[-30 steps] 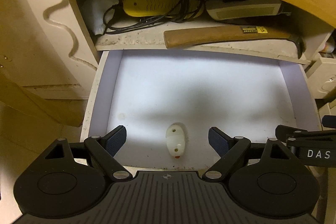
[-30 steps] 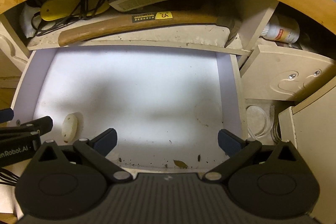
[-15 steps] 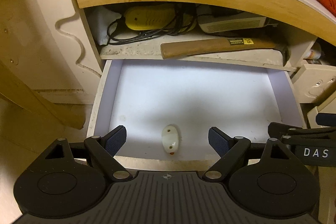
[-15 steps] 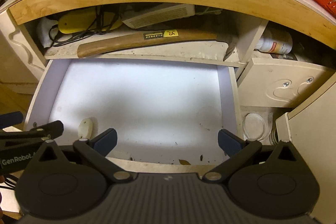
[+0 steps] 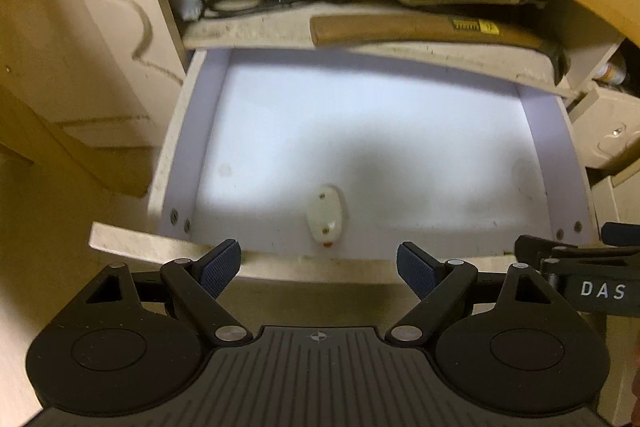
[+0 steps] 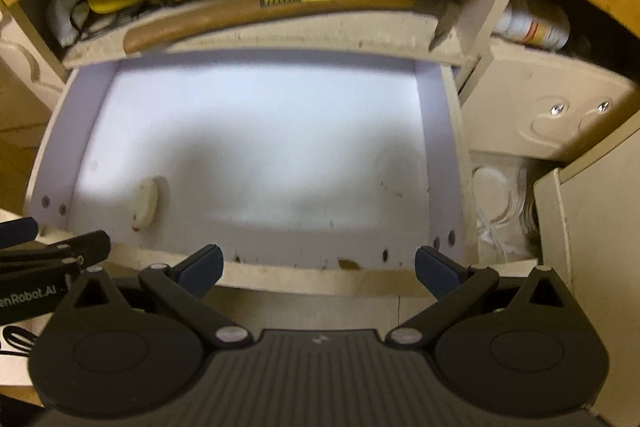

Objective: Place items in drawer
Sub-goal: 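Raise both tools away from the white item in the drawer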

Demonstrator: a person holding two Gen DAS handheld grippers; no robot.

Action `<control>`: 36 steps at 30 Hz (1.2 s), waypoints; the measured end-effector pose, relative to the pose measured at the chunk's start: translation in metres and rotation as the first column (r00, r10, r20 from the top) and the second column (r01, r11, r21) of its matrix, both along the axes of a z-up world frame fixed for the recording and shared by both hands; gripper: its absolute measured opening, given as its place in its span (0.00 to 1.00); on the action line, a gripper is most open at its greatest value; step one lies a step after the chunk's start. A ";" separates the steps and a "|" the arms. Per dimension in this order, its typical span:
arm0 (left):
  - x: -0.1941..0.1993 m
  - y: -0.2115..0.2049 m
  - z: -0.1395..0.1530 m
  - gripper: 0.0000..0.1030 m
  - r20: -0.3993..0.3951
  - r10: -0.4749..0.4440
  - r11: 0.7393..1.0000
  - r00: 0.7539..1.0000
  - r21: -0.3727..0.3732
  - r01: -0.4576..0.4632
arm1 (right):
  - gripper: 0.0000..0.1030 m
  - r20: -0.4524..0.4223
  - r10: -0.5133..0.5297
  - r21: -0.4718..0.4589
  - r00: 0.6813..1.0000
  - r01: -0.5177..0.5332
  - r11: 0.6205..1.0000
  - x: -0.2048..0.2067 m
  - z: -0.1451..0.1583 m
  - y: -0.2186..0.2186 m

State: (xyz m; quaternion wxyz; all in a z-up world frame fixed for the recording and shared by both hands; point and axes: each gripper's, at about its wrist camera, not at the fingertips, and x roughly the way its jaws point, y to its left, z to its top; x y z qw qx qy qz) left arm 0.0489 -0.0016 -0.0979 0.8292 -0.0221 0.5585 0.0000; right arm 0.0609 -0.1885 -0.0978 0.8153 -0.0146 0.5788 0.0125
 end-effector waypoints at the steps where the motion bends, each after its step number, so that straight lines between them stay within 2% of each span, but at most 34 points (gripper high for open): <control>1: -0.001 0.000 -0.002 0.84 -0.003 -0.001 1.000 1.000 -0.001 0.001 | 1.00 -0.011 0.001 0.002 1.000 -0.001 1.000 -0.001 -0.002 0.000; 9: -0.005 -0.005 -0.004 0.84 -0.019 -0.023 0.999 1.000 0.024 0.024 | 1.00 -0.060 0.030 -0.029 0.998 -0.032 0.999 -0.008 -0.012 0.007; 17: -0.006 -0.001 -0.017 0.84 -0.107 0.009 1.000 0.994 -0.009 -0.010 | 0.99 -0.089 0.054 -0.081 0.995 -0.061 0.995 -0.013 -0.018 0.012; 21: -0.007 -0.001 -0.024 0.84 -0.133 0.007 1.000 0.991 0.005 -0.006 | 1.00 -0.145 0.042 -0.054 0.989 -0.050 0.997 -0.015 -0.027 0.010; 28: -0.006 0.002 -0.042 0.84 -0.195 -0.004 0.999 0.981 0.036 0.011 | 0.99 -0.220 0.036 -0.068 0.975 -0.052 0.996 -0.017 -0.049 0.007; 36: -0.001 0.002 -0.049 0.84 -0.222 -0.001 1.000 0.975 0.028 0.008 | 0.99 -0.236 0.019 -0.063 0.972 -0.035 0.997 -0.014 -0.056 0.003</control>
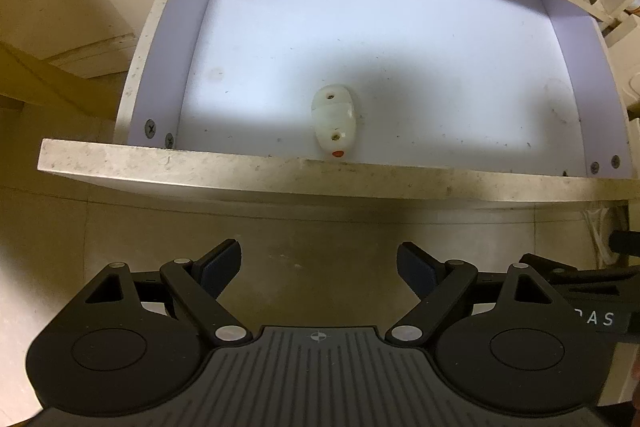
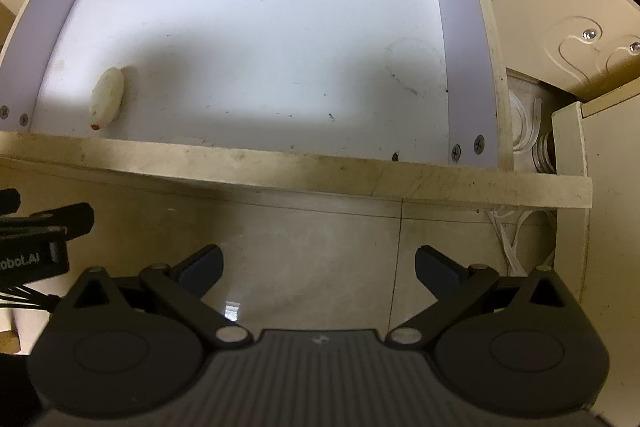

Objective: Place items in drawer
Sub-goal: 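Raise both tools away from the white item in the drawer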

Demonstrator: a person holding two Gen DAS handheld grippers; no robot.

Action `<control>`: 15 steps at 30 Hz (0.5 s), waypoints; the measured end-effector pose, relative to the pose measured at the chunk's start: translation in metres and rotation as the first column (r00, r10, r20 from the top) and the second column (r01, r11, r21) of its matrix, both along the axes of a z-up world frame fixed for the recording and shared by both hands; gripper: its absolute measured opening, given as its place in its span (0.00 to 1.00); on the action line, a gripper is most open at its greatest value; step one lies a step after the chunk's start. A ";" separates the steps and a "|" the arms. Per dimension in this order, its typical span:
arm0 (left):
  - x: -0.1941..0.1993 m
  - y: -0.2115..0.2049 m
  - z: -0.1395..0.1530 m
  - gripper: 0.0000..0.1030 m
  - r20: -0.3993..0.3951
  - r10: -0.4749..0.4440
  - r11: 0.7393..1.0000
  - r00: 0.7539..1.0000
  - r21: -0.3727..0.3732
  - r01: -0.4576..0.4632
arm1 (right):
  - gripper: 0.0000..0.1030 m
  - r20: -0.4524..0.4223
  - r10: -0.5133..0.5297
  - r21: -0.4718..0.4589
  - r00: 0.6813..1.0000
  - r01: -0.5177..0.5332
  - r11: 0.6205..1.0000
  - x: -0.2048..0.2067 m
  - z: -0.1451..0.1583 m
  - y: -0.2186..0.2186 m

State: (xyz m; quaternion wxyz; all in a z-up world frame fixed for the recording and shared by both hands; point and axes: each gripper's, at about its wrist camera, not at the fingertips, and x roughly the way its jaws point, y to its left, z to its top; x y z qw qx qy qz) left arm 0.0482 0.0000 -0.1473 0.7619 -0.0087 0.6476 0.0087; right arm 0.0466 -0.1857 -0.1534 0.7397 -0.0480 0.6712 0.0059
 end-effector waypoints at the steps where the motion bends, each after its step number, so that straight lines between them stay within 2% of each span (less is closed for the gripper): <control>1: 0.001 0.000 0.000 0.84 -0.002 0.003 1.000 1.000 -0.002 -0.003 | 1.00 0.000 -0.002 -0.002 1.000 0.002 1.000 0.001 -0.001 -0.001; 6: 0.006 0.003 0.000 0.84 0.018 0.022 1.000 1.000 0.000 -0.022 | 1.00 0.060 -0.005 -0.022 0.998 0.006 1.000 0.005 0.002 -0.001; 9: 0.008 0.004 0.001 0.84 0.065 0.023 0.999 0.998 0.032 -0.026 | 1.00 0.101 -0.048 0.004 0.994 0.048 0.999 0.009 0.008 -0.005; 10: 0.009 0.003 0.001 0.84 0.072 0.010 0.999 0.997 0.041 -0.013 | 1.00 0.103 -0.075 0.022 0.992 0.073 0.997 0.010 0.009 -0.008; 15: 0.012 -0.003 0.001 0.84 0.088 -0.013 0.998 0.996 0.069 0.007 | 1.00 0.120 -0.067 0.010 0.991 0.066 0.998 0.011 0.007 -0.007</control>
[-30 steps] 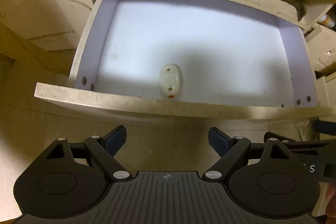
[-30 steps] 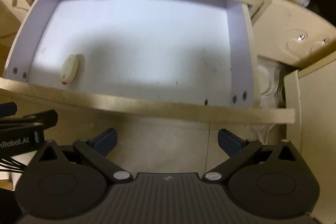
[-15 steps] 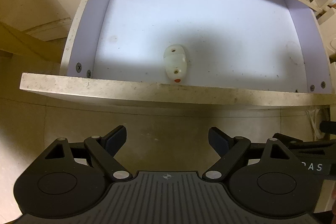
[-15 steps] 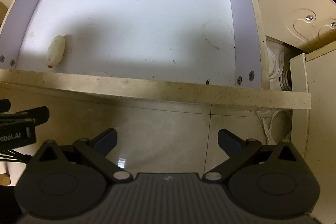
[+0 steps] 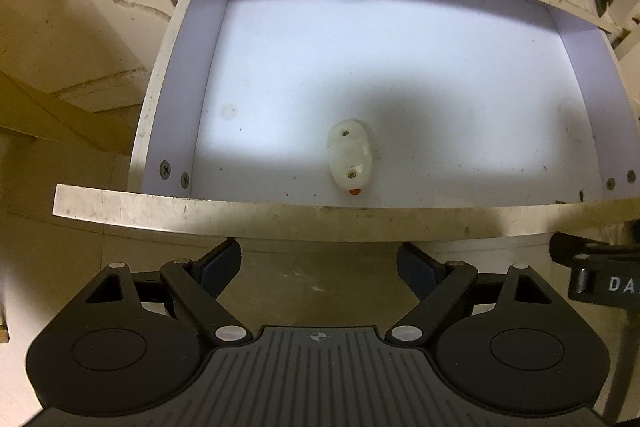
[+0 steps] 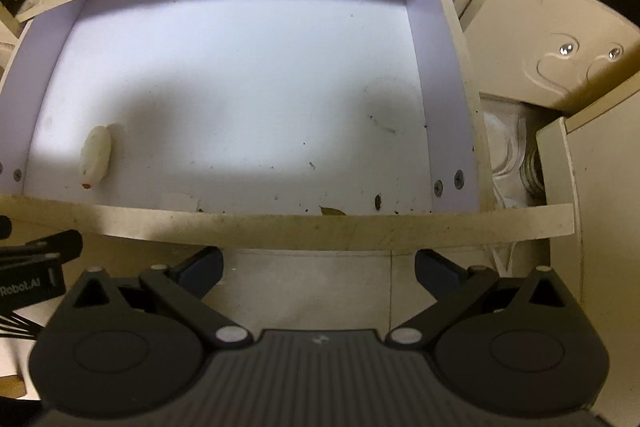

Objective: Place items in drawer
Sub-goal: 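Raise both tools away from the white item in the drawer, then push the drawer front inward with both tools to close it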

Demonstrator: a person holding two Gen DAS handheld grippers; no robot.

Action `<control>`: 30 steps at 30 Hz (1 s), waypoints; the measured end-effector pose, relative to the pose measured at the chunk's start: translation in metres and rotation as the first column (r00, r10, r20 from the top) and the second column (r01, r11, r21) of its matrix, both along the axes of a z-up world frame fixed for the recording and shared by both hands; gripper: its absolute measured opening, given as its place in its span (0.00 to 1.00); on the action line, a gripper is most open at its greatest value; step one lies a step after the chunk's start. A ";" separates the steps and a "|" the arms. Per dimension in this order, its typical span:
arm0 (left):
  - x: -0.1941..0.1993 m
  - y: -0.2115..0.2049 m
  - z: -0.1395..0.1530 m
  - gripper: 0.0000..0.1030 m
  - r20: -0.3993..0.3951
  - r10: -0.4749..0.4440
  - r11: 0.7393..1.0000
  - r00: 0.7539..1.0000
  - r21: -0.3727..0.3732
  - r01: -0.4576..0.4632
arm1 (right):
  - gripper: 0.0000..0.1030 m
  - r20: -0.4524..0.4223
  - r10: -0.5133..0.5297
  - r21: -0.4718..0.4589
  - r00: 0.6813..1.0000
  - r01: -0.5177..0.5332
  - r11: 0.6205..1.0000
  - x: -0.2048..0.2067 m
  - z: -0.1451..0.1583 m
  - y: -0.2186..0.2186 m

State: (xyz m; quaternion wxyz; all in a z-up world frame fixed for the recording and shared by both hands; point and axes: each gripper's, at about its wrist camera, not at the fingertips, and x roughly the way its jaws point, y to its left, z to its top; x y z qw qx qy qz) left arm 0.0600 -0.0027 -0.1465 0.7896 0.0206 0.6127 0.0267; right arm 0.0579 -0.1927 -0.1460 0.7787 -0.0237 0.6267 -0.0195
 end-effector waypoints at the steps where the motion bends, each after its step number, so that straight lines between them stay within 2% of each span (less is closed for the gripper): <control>1: 0.001 0.001 0.000 0.84 0.005 -0.001 1.000 1.000 0.001 0.001 | 0.99 0.005 -0.001 0.000 1.000 0.001 1.000 0.000 0.000 0.000; 13: 0.016 0.007 0.002 0.84 0.065 -0.005 1.000 0.998 -0.003 0.005 | 0.99 0.077 0.006 0.001 0.997 -0.006 1.000 0.009 0.004 0.001; 30: 0.061 0.014 0.000 0.84 0.081 -0.004 1.000 0.997 -0.006 0.005 | 0.99 0.124 0.015 -0.011 0.992 -0.014 1.000 0.049 0.006 0.002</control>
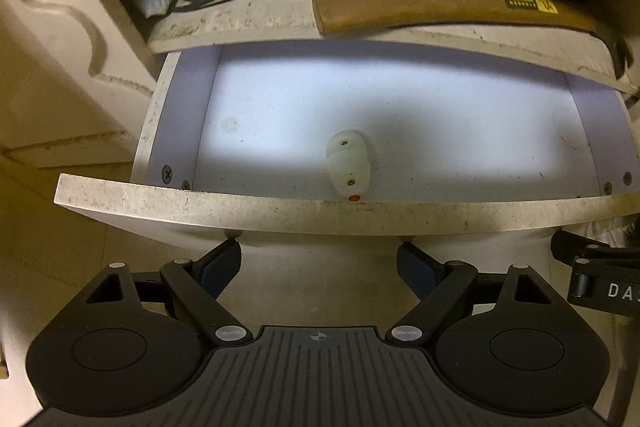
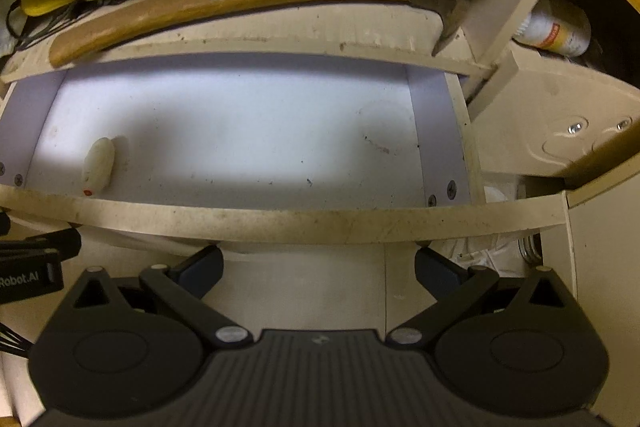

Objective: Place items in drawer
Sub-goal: 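Push the drawer front inward with both tools to close it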

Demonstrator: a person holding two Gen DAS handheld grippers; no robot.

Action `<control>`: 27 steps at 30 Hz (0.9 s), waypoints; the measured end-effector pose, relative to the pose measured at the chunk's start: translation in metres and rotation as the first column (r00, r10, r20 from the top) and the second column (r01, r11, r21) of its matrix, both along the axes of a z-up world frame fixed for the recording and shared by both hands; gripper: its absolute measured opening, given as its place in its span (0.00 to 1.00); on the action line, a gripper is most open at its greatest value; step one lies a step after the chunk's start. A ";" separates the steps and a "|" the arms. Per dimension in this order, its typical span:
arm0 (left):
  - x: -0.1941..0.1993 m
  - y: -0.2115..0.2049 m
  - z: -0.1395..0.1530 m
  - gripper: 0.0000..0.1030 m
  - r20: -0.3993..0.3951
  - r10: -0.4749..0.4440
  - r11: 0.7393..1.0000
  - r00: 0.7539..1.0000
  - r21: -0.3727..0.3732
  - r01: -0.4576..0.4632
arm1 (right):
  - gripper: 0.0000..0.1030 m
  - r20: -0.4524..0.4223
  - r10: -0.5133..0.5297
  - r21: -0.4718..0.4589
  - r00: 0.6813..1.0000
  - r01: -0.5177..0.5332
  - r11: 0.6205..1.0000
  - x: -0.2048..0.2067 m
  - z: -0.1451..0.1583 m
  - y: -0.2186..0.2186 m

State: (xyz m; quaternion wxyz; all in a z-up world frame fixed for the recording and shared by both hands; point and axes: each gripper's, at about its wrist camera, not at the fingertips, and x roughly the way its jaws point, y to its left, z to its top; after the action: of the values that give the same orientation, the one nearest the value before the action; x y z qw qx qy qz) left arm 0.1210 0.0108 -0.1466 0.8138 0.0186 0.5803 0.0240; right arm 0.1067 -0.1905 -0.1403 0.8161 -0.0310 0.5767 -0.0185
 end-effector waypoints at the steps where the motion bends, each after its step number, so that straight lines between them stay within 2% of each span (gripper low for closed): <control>1: 0.003 0.000 0.000 0.84 0.005 -0.002 1.000 1.000 0.003 0.002 | 0.99 0.005 0.000 0.000 1.000 0.000 1.000 0.002 0.000 0.000; 20: 0.051 0.010 -0.011 0.84 0.081 0.007 1.000 0.997 0.002 -0.007 | 1.00 0.104 0.009 -0.039 0.995 -0.005 0.999 0.048 -0.001 0.005; 27: 0.066 0.016 -0.016 0.84 0.086 0.026 1.000 0.996 -0.014 -0.025 | 0.99 0.128 0.010 -0.038 0.992 -0.005 0.999 0.065 -0.002 0.005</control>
State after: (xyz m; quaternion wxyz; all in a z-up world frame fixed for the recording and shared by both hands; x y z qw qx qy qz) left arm 0.1873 0.0271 -0.1627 0.8378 0.0049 0.5451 0.0313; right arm 0.1716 -0.1850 -0.1420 0.8509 -0.0472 0.5225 -0.0282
